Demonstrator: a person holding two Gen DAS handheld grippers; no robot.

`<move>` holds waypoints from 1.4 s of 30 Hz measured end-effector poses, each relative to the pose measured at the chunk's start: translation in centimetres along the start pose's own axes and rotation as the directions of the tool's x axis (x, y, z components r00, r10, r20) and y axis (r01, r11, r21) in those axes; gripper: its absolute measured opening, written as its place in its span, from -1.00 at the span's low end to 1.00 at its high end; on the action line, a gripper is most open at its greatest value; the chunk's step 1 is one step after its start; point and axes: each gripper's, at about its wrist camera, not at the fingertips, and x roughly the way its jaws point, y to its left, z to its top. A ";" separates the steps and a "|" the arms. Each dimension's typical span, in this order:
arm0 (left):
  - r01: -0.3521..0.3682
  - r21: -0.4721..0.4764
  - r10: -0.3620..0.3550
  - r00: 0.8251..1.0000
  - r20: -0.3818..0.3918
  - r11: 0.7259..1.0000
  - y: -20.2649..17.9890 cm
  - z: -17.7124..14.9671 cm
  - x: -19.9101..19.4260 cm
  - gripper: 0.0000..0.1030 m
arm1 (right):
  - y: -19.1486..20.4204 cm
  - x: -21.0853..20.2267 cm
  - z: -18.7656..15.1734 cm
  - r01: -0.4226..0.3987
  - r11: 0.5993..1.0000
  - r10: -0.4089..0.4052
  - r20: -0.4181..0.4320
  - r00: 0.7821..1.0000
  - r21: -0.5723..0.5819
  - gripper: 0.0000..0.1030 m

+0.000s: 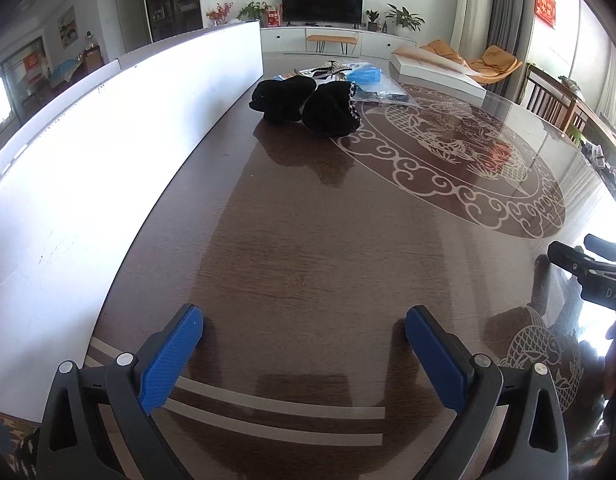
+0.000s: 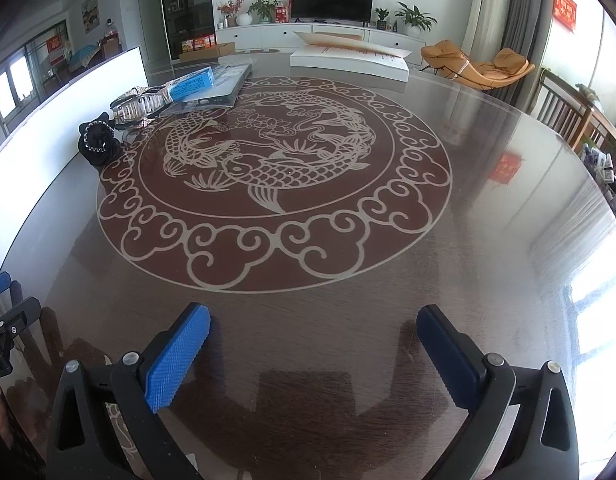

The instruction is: Organize objects

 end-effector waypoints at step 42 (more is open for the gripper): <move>-0.001 0.002 0.001 1.000 0.014 1.000 -0.3 0.0 0.0 1.00 | 0.0 0.0 0.0 -0.002 1.000 0.002 -0.001 1.000 0.003 0.99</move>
